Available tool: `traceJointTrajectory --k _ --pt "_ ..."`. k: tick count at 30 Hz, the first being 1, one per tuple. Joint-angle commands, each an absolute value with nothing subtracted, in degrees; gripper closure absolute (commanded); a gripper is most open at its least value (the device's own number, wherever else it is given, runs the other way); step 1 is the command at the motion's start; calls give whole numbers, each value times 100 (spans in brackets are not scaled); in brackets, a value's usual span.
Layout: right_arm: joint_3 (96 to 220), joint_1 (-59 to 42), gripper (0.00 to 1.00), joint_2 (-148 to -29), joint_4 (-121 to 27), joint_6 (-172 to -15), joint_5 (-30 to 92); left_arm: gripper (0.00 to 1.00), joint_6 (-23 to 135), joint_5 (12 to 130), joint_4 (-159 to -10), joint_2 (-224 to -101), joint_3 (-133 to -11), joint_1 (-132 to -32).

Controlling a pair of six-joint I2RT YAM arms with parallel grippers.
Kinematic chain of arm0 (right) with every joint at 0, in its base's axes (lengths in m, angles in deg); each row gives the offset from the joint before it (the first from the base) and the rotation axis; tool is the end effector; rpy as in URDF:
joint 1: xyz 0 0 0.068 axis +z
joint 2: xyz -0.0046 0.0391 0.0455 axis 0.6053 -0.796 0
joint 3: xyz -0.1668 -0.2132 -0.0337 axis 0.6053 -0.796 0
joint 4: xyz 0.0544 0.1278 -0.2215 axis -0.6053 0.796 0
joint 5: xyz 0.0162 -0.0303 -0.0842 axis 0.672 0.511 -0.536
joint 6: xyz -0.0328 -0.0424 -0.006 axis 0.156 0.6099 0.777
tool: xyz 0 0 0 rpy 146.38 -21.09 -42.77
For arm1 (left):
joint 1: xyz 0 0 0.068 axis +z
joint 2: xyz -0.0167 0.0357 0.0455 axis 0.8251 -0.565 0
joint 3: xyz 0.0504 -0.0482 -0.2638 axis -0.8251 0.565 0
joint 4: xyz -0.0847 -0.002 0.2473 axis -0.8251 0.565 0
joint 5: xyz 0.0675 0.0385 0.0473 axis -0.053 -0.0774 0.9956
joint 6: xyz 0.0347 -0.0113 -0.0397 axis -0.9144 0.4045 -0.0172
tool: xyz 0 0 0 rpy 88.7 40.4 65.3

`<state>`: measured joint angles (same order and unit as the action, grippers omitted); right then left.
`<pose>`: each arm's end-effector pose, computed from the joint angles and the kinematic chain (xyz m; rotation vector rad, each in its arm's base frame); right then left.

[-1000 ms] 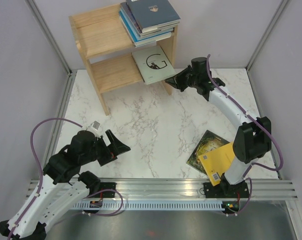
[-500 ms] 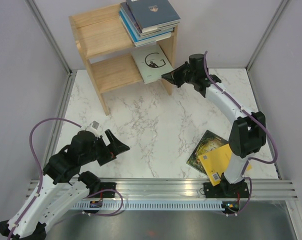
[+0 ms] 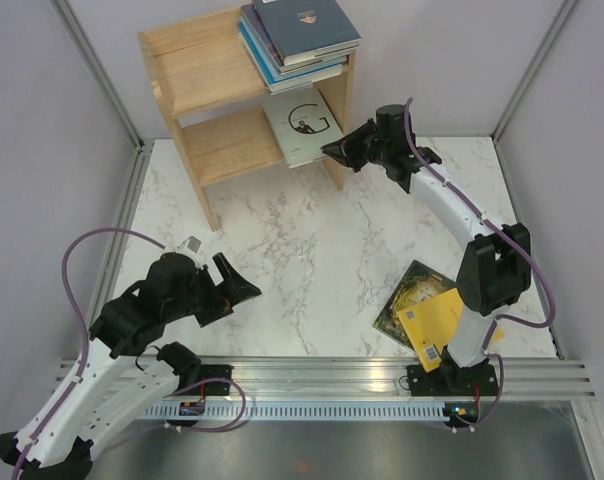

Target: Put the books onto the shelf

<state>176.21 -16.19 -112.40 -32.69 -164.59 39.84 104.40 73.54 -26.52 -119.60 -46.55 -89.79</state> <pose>0.4049 0.1671 0.3317 0.9006 2.1122 1.3072 0.0813 -0.0597 0.3011 -0.4996 2.4300 -0.9121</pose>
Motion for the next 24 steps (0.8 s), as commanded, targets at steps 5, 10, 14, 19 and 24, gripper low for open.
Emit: traceJointTrajectory --k 5,10,14,19,24 --pt "17605 -1826 64 -9561 -2715 -15051 3613 0 9880 7397 -2786 -12401 -5105 -8961" --pt "16702 -2325 36 -8428 -754 -13795 2979 0 9537 6694 -3295 -12980 -5026 -8961" --pt "15478 -3870 32 -8231 413 -12872 3611 0 9230 6097 -3752 -13675 -5113 -8978" --pt "15169 -5499 33 -8898 752 -12122 2902 0 8984 5560 -3928 -14334 -5394 -9119" --pt "15099 -6351 33 -9557 664 -11965 1968 0 8886 5278 -3999 -14748 -5518 -9198"
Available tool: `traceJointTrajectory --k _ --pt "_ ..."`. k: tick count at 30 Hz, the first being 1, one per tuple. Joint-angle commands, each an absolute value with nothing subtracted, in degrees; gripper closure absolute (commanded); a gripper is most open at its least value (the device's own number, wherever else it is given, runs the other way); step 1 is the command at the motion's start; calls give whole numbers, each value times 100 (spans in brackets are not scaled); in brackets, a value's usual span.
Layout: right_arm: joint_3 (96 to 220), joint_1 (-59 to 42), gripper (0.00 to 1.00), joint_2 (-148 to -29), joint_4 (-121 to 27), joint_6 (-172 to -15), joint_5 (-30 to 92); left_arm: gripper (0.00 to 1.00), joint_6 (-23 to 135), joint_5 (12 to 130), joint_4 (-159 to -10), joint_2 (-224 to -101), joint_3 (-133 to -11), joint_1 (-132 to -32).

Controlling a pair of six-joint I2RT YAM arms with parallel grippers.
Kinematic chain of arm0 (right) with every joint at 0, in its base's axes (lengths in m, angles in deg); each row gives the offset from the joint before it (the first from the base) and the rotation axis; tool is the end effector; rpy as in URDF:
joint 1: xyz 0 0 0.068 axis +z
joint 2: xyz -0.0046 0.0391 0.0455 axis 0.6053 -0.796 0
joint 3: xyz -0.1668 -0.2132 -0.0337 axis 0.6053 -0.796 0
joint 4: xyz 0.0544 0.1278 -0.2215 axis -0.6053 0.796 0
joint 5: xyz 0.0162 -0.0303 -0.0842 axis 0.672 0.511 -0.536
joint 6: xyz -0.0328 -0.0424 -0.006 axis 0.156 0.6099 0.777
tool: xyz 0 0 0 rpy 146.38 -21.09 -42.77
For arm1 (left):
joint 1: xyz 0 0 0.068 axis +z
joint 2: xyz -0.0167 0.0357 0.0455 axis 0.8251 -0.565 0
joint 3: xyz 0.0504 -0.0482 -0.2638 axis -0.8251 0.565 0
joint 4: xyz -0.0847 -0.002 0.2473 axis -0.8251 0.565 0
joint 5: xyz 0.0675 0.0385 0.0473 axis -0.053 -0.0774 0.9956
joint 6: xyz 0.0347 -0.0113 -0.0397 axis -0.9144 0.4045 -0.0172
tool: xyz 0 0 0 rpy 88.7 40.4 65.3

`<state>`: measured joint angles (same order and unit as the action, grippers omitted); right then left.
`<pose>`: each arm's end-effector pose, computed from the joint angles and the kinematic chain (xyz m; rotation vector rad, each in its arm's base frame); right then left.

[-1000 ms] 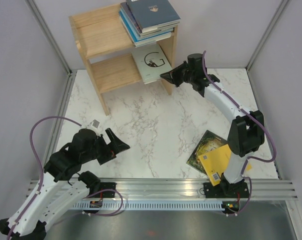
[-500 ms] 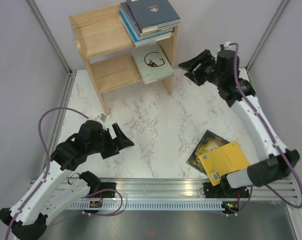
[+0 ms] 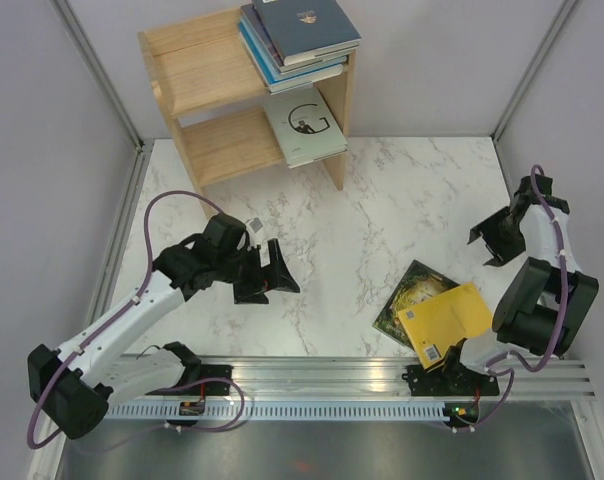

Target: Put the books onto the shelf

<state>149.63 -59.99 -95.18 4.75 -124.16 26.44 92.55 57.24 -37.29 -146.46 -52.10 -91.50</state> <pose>0.2711 -0.1112 0.2421 1.4149 2.4701 0.1396 0.1544 -0.1285 0.2862 -0.1081 2.7173 -1.0260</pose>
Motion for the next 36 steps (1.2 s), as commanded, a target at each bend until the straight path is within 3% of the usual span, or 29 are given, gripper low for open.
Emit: traceJointTrajectory --k 1,8,16,22,28,32,36 --pt "15064 -6474 34 -9663 638 -11886 1959 0 8886 5269 -4008 -14775 -5527 -9207" --pt "14327 -6880 37 -10007 287 -11604 1836 1 9105 5471 -4104 -14687 -5422 -9216" --pt "12850 -6661 37 -10191 -601 -12042 3012 1 9606 5761 -4131 -13800 -4780 -9216" --pt "12594 -5511 38 -10350 -1023 -12692 3611 1 9897 5928 -4131 -13246 -4314 -9216" --pt "12444 -3605 38 -10428 -1804 -14168 4200 1 9950 6051 -4122 -13158 -4252 -9216" --pt "12611 -2287 39 -10806 -2979 -15013 4665 1 9950 6121 -4122 -13193 -4261 -9216" --pt "13163 -1853 41 -10992 -3976 -15182 5158 1 9941 6131 -4131 -13210 -4235 -9216"
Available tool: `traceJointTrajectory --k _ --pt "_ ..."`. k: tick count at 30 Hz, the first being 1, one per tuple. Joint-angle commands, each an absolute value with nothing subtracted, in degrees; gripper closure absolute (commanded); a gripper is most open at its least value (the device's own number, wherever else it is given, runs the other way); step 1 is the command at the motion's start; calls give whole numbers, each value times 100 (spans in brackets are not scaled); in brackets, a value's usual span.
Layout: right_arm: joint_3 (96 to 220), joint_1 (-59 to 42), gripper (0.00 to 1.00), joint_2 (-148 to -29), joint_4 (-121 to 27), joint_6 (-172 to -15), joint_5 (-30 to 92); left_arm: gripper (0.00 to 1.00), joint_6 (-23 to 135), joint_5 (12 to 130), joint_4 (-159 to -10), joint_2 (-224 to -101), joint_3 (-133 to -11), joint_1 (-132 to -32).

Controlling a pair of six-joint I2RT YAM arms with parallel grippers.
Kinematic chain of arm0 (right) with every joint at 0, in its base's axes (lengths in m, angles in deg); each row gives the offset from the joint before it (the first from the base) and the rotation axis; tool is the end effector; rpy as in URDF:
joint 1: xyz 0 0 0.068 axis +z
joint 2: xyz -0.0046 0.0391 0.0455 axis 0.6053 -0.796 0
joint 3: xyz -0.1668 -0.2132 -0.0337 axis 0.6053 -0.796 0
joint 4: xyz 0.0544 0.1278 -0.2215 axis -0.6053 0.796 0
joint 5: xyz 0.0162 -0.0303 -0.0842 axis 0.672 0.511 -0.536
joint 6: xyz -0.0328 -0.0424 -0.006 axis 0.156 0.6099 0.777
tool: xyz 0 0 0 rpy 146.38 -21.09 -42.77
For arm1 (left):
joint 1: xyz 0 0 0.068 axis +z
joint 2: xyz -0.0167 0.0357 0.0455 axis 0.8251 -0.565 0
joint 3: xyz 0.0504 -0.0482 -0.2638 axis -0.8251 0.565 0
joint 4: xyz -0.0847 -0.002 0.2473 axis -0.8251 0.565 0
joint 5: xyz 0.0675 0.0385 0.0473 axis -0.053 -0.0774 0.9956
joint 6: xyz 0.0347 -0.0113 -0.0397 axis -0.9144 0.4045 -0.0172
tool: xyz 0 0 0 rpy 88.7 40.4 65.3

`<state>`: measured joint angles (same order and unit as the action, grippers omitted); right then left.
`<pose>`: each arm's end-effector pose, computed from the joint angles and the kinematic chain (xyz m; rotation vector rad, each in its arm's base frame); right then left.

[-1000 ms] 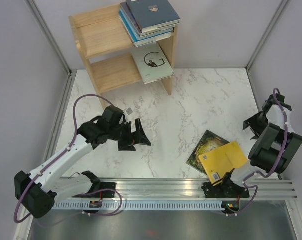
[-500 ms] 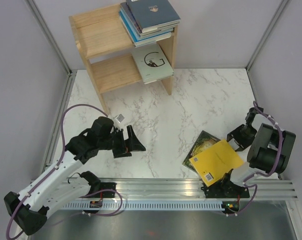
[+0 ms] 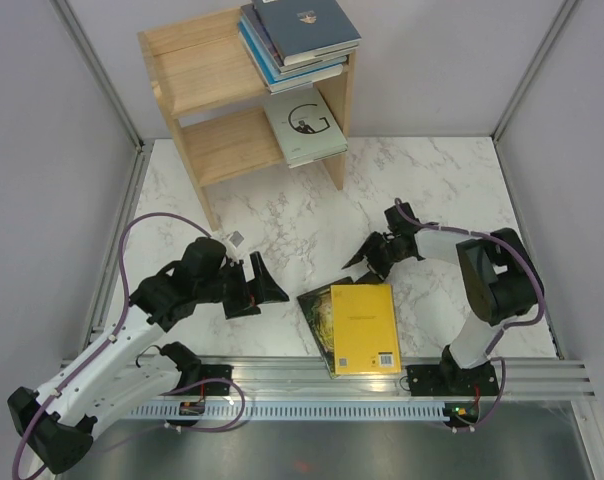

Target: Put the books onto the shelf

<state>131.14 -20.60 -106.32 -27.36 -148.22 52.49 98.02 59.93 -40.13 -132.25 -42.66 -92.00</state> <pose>0.2817 0.1026 0.1250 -0.9955 -2.7688 -0.9230 0.1190 -0.1026 0.2757 -0.2037 2.5898 -1.0911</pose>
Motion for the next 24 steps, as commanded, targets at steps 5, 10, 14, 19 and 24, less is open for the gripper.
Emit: traceJointTrajectory --k 5,10,14,19,24 --pt "14174 -2203 40 -10369 -2372 -13874 4405 0 9871 6122 -4131 -13272 -4165 -9216" --pt "14353 -2958 37 -9587 -946 -12897 3682 0 9572 5675 -4464 -13762 -3936 -9216" --pt "13335 -3285 37 -9226 -935 -12545 4216 0 9396 5375 -4946 -14324 -3945 -9233" --pt "12314 -3294 36 -8847 -1505 -12474 4981 0 9299 5068 -5492 -15160 -4146 -9303" --pt "11750 -3294 35 -8803 -1955 -12264 5817 1 9352 4839 -6055 -16152 -4401 -9506"
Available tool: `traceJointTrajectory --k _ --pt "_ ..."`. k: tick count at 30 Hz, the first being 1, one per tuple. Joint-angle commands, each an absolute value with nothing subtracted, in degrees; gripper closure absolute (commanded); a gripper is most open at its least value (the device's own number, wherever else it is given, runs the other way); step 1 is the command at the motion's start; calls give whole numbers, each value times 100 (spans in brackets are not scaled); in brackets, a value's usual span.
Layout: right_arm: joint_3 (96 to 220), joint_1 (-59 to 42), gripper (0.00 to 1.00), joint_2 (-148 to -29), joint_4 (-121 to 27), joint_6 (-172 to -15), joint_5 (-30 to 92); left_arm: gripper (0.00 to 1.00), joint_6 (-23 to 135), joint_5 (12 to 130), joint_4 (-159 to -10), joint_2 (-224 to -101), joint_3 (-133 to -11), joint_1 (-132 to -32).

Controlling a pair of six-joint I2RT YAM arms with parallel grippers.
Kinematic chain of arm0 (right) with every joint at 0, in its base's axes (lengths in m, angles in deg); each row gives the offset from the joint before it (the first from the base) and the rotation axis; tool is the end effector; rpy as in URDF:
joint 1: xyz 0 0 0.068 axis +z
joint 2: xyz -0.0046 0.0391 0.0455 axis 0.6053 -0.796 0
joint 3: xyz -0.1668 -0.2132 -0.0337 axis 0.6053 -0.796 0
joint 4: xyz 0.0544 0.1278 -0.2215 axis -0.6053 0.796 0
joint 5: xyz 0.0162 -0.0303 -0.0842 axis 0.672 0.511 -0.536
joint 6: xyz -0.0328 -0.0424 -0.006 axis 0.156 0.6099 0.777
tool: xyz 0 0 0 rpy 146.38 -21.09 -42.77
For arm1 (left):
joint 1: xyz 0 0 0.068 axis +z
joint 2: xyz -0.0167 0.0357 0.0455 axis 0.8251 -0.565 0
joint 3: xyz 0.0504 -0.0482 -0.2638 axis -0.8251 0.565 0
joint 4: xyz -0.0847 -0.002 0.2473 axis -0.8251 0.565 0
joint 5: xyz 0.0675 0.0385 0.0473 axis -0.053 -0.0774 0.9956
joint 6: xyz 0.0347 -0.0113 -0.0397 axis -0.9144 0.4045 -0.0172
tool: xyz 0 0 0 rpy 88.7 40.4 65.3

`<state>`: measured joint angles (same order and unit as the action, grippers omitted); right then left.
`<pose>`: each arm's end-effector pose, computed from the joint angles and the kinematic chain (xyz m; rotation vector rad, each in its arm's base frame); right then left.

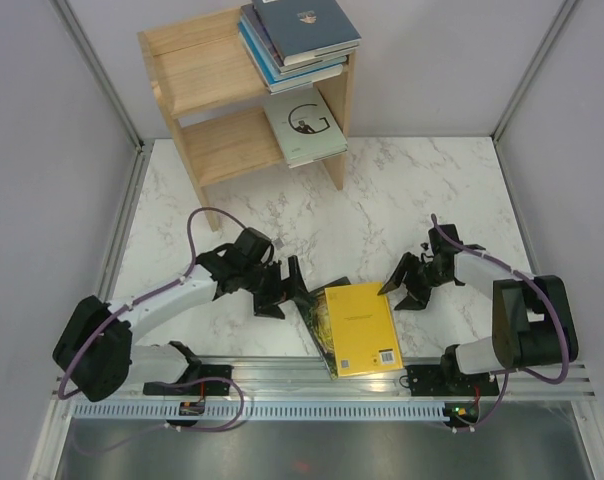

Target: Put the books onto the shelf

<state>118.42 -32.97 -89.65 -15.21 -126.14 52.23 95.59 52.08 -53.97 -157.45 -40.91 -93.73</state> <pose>0.2163 0.0337 0.1361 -0.8342 -2.9029 -0.8442 0.1707 -0.1549 0.2065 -0.1244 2.8686 -1.0879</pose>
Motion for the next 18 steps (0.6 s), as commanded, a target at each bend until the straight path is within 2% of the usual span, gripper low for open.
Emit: traceJointTrajectory --k 1,11,18 --pt "11724 -3294 35 -8812 -1955 -12219 5826 1 9361 4778 -6247 -16311 -4463 -9593" --pt "10855 -3285 34 -8662 -2473 -12227 6213 4 9756 4355 -7320 -17910 -4709 -10112" --pt "10063 -3285 37 -8566 -3817 -12790 6855 5 9818 4110 -7488 -18580 -5104 -10191"
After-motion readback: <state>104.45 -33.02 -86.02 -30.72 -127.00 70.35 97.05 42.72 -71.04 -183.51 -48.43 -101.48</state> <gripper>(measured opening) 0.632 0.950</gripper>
